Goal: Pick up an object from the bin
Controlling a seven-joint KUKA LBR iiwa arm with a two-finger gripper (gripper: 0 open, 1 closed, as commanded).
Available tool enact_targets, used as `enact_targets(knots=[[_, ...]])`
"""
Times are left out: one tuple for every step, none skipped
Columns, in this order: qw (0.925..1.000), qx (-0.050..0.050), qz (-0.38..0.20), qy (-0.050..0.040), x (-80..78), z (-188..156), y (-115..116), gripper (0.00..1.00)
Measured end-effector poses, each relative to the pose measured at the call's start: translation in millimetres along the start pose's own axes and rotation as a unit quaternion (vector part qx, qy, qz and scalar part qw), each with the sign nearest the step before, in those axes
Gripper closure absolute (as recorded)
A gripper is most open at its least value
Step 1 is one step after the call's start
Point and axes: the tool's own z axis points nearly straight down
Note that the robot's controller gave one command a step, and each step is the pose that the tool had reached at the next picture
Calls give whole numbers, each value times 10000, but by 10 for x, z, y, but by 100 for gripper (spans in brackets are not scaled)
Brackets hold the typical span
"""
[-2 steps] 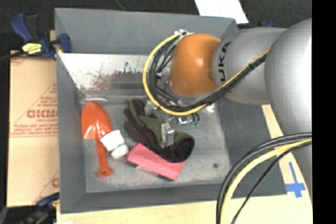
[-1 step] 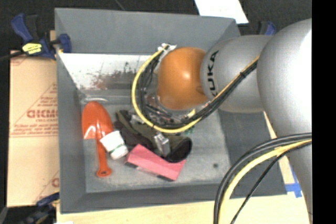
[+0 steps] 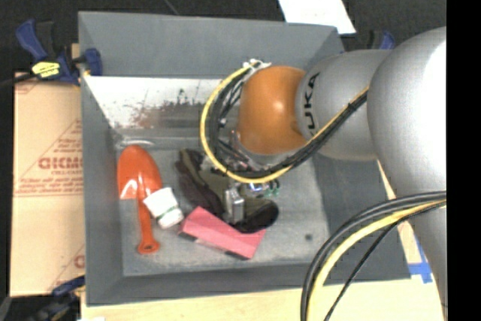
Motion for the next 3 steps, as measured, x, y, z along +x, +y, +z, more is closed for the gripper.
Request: enact_targets(knots=[[9885, 1, -1514, -40, -20, -84, -70, 100], [9885, 0, -1510, -40, -20, -84, -70, 100], [9884, -3, -1520, -25, -82, -862, -28, 100]])
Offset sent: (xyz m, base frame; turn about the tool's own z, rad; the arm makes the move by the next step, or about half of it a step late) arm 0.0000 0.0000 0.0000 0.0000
